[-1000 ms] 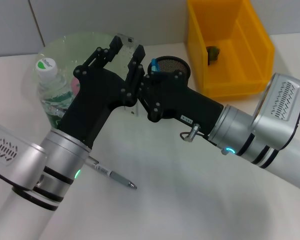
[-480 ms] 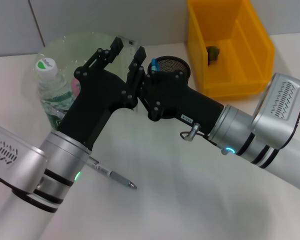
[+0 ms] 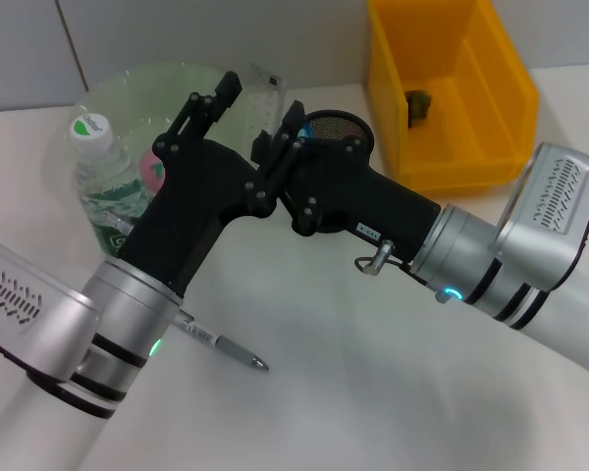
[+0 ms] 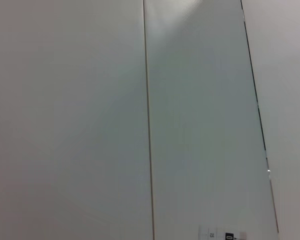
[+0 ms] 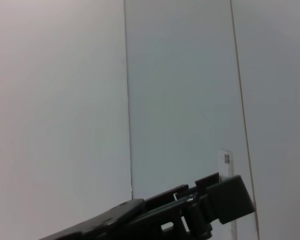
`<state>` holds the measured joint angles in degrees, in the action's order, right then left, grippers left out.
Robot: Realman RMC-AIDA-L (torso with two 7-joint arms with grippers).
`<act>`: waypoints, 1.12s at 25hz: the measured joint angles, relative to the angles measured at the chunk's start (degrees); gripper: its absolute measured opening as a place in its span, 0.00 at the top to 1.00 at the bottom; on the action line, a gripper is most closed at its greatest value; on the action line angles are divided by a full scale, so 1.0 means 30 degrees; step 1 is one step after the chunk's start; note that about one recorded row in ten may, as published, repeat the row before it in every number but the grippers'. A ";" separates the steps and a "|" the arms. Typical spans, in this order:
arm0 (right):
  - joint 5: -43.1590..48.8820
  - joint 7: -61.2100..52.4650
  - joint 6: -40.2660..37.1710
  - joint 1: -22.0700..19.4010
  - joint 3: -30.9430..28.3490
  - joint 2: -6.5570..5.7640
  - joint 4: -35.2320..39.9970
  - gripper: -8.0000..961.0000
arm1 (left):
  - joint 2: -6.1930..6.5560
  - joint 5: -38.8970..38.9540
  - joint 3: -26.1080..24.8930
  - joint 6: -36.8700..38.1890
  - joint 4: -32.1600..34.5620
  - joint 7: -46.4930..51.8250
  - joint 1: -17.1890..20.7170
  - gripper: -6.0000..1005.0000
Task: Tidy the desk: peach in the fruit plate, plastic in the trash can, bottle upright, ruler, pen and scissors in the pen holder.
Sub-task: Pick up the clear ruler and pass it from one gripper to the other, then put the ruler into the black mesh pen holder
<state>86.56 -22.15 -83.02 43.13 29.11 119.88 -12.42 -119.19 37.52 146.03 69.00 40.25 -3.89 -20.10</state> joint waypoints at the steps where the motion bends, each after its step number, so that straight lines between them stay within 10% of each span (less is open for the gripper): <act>1: 0.0003 -0.0003 -0.0001 -0.0020 0.0005 0.0000 0.0011 0.99 | 0.0002 0.0001 -0.0005 0.0001 0.0001 0.0030 -0.0003 0.52; 4: 0.0007 -0.0001 -0.0001 -0.0079 0.0000 -0.0001 0.0046 0.99 | 0.0006 0.0001 -0.0078 0.0025 0.0019 0.0111 0.0004 0.52; 6: -0.0006 0.0002 -0.0008 -0.0208 -0.0017 0.0000 0.0195 0.99 | 0.0005 0.0004 -0.0153 0.0182 0.0072 0.0163 0.0078 0.26; 19: -0.0120 0.0004 -0.0183 -0.1181 -0.2178 -0.0078 0.2116 0.97 | 0.0315 -0.0229 -0.0432 0.0723 0.0011 0.2595 0.0922 0.20; 28: -0.0150 0.0007 0.0415 -0.1184 -0.3642 -0.0105 0.2897 0.95 | 0.0434 -0.6865 -0.4840 0.2064 -0.0411 0.7500 0.3305 0.20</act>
<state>86.11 -22.13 -81.77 39.57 18.19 119.56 -3.72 -117.89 16.92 131.51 75.19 39.01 18.61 -10.18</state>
